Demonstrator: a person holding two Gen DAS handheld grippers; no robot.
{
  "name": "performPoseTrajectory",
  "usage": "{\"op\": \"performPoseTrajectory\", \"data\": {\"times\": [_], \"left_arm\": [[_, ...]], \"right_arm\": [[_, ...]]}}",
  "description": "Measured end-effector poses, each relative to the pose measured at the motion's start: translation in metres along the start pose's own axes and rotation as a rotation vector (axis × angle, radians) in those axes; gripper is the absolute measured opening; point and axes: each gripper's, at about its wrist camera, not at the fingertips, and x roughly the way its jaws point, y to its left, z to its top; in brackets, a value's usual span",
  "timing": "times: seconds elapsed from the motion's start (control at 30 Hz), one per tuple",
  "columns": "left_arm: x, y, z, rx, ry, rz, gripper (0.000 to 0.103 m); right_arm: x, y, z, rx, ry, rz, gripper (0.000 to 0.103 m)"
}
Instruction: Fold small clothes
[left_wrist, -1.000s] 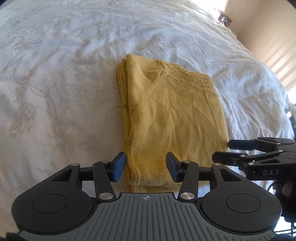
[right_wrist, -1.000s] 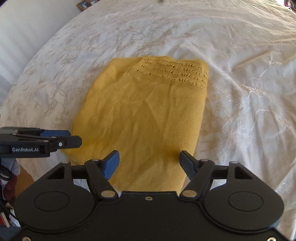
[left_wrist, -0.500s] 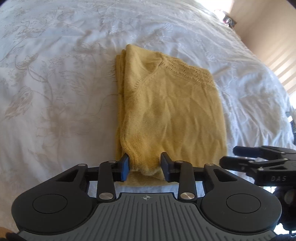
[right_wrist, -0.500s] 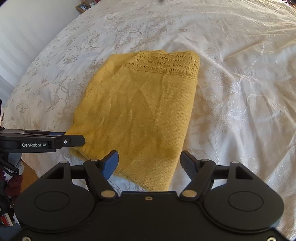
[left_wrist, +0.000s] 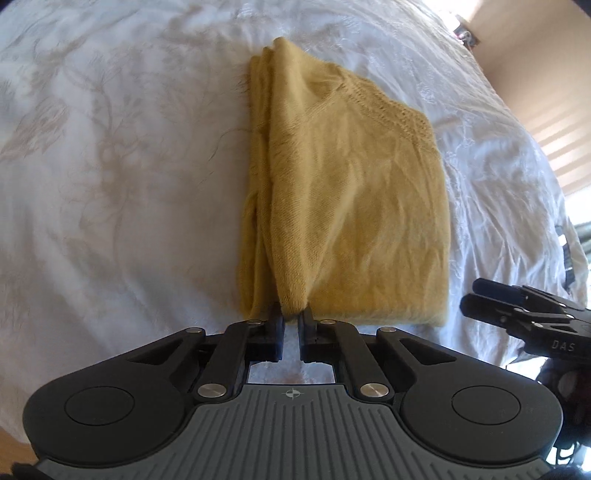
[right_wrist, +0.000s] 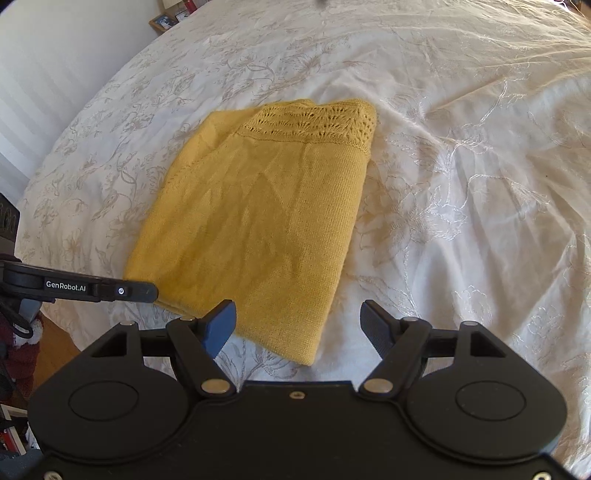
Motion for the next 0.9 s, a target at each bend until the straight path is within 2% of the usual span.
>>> {"op": "performPoseTrajectory", "data": {"times": [0.1, 0.2, 0.27, 0.33, 0.4, 0.43, 0.47, 0.5, 0.63, 0.73, 0.83, 0.9], "left_arm": [[0.003, 0.009, -0.008, -0.026, 0.018, 0.047, 0.0], [-0.002, 0.012, -0.012, -0.062, -0.009, 0.02, 0.0], [-0.01, 0.007, -0.011, -0.047, -0.046, 0.025, 0.0], [-0.023, -0.003, -0.009, -0.005, -0.115, 0.046, 0.002], [-0.036, -0.016, -0.003, 0.056, -0.197, 0.08, 0.014], [-0.039, -0.023, 0.001, 0.088, -0.228, 0.095, 0.029], [-0.04, -0.029, 0.006, 0.117, -0.252, 0.106, 0.039], [-0.038, -0.034, 0.011, 0.146, -0.264, 0.111, 0.042], [-0.012, -0.044, 0.024, 0.2, -0.213, 0.144, 0.042], [0.015, -0.024, 0.018, 0.154, -0.06, 0.227, 0.043], [0.015, -0.005, 0.01, 0.092, -0.024, 0.192, 0.044], [0.005, -0.006, 0.01, 0.103, -0.023, 0.18, 0.043]], "right_arm": [[0.0, 0.004, 0.001, -0.033, 0.0, -0.005, 0.076], [0.004, 0.013, 0.002, -0.078, 0.002, -0.009, 0.076], [0.006, 0.022, 0.005, -0.099, -0.005, -0.011, 0.076], [0.011, 0.028, 0.011, -0.107, -0.012, -0.007, 0.076], [0.016, 0.033, 0.019, -0.104, -0.021, -0.009, 0.076], [0.019, 0.035, 0.023, -0.098, -0.024, -0.009, 0.076], [0.023, 0.035, 0.026, -0.095, -0.024, -0.006, 0.077], [0.026, 0.036, 0.029, -0.095, -0.021, -0.006, 0.077], [0.049, 0.032, 0.024, -0.102, 0.048, -0.05, 0.078], [0.058, 0.013, 0.012, -0.035, 0.111, -0.108, 0.078], [0.049, -0.005, 0.004, 0.043, 0.119, -0.12, 0.078], [0.037, -0.009, 0.006, 0.06, 0.096, -0.113, 0.078]]}}
